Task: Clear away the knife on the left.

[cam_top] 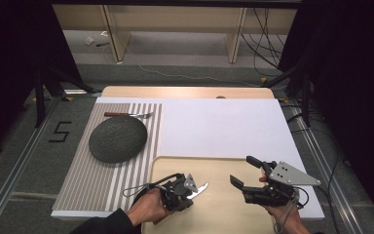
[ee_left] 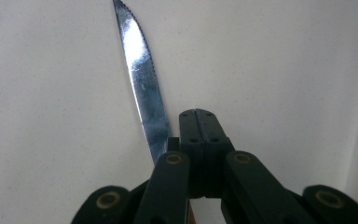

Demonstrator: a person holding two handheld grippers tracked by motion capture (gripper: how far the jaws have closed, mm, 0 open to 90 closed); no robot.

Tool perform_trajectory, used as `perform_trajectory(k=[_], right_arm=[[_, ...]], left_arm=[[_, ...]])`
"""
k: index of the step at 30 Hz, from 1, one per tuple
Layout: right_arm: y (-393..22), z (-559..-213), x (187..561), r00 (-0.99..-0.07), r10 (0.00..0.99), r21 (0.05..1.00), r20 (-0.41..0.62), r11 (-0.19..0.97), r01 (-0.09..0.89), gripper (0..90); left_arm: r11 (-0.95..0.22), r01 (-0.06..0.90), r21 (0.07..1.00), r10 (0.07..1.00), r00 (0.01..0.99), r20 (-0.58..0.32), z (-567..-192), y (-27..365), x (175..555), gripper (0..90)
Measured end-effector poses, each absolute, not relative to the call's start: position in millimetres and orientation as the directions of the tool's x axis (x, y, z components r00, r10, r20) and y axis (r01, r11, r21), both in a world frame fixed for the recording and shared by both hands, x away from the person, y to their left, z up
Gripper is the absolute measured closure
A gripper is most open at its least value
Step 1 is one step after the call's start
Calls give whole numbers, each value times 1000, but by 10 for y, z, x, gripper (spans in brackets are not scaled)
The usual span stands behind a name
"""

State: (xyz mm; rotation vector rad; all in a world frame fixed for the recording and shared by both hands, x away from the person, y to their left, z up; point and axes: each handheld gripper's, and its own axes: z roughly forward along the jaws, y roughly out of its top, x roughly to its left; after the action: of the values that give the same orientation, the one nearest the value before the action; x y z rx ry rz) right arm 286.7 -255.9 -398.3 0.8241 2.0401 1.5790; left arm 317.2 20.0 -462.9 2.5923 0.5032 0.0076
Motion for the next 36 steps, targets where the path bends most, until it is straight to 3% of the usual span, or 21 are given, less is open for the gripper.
perform_trajectory(k=[18, 28, 36], right_arm=[[-2563, -3980, 2863, -733, 680, 966, 22, 175, 191, 192], [-2563, -3980, 2864, -733, 680, 966, 22, 176, 192, 192], [-2567, -3978, 2861, -734, 678, 966, 22, 174, 190, 192]], left_arm=[[-818, 372, 439, 387, 920, -58, -4624, 223, 3263, 893], [-825, 359, 436, 349, 931, -106, -4632, 206, 3209, 871], [-837, 395, 379, 378, 918, -120, -4605, 328, 3241, 877]])
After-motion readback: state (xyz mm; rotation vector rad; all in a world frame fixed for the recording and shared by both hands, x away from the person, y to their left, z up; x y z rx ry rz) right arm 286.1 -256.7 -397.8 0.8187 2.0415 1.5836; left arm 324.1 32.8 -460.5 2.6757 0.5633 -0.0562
